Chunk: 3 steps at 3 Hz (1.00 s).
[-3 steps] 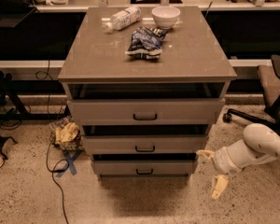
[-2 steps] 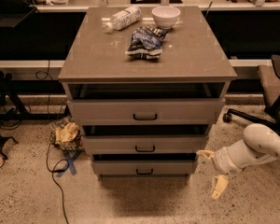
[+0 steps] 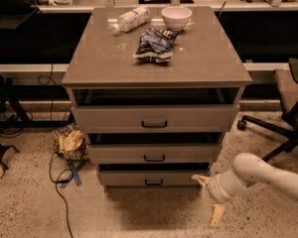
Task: Open bottom drawer
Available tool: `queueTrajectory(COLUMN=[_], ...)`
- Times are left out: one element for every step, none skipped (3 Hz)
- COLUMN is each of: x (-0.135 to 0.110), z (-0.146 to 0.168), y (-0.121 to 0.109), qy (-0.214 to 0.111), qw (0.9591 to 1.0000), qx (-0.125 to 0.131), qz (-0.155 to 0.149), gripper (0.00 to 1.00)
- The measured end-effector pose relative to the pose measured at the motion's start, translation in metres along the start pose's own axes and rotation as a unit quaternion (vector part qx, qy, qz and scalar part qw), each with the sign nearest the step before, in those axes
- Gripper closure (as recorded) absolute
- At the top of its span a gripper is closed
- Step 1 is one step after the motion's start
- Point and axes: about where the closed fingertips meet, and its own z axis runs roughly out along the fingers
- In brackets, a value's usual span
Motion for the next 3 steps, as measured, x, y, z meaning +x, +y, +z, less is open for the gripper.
queueTrajectory(x=[0.005, 0.006, 0.016], z=[0.081, 0.085, 0.120], y=[0.005, 0.002, -0.017], qy=[-0.038, -0.040, -0.052], qw=[0.9988, 0.9988, 0.9976], qx=[-0.001, 0.005, 0.040], qz=[-0.030, -0.029, -0.022], gripper=[0.00, 0.00, 0.00])
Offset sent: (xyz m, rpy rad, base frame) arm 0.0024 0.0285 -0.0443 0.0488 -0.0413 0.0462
